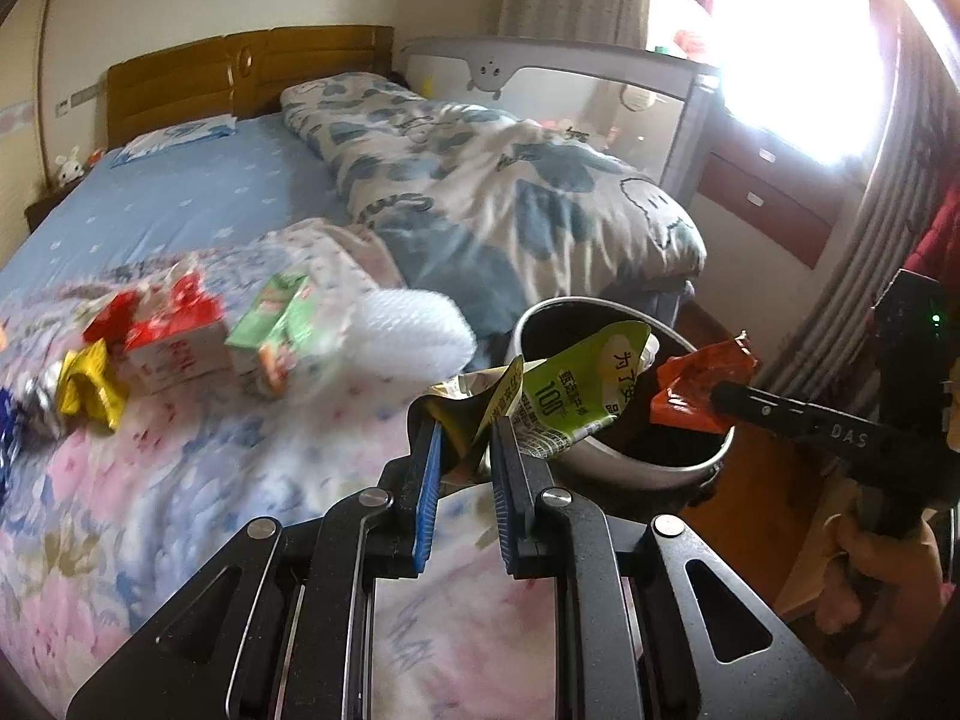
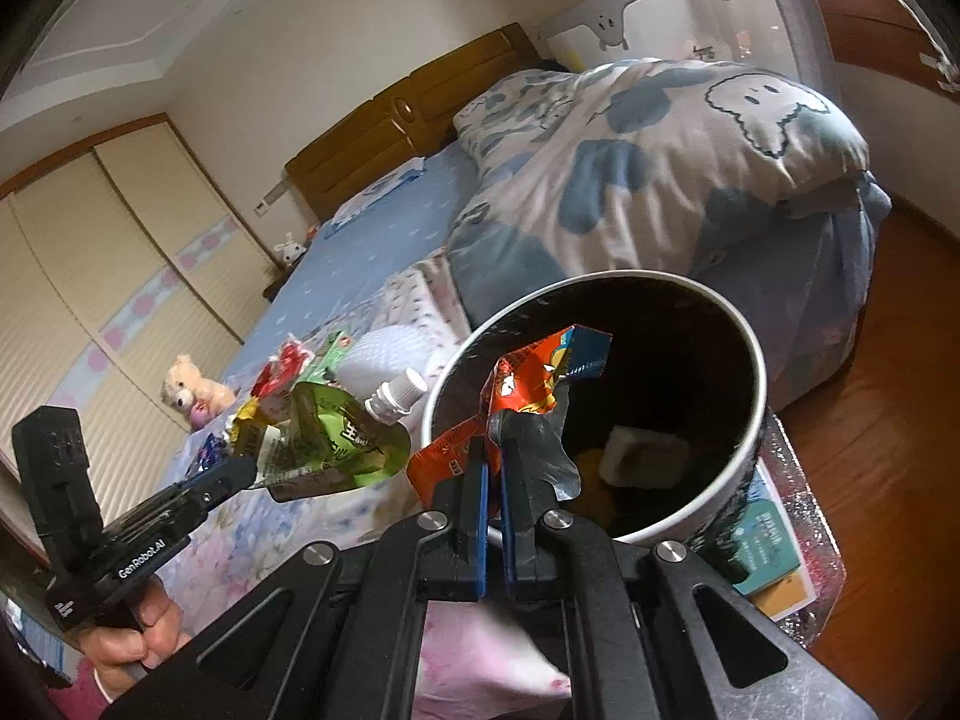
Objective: Collect trash
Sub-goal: 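Carry both wrappers over the bin and open both tools to drop them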
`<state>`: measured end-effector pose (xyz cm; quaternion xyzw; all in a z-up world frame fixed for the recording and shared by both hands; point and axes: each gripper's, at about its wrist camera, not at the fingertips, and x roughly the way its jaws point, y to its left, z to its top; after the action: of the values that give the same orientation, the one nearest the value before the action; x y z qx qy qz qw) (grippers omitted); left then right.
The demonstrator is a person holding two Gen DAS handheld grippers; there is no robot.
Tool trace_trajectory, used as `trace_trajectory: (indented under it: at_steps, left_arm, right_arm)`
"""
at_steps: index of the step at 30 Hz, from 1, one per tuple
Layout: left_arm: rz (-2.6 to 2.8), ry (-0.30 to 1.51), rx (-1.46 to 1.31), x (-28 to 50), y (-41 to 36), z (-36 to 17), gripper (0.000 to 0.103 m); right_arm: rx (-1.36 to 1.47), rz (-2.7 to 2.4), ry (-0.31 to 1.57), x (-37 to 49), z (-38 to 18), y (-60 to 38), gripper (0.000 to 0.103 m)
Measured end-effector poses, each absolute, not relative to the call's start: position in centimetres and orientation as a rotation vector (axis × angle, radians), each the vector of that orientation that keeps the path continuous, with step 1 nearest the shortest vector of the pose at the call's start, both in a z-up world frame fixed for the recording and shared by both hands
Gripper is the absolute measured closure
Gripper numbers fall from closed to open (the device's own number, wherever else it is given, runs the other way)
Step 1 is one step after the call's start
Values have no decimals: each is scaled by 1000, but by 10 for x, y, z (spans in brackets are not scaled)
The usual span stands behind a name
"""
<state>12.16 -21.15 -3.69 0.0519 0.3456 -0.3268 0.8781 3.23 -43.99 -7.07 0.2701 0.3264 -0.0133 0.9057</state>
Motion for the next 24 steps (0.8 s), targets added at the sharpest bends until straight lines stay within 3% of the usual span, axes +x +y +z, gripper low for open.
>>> trace_trajectory:
  at_steps: [24]
  left_arm:
    - [-731,756,210,137,-288,-46,88]
  right_arm:
    - [562,-73,719,50,-86,-487,100]
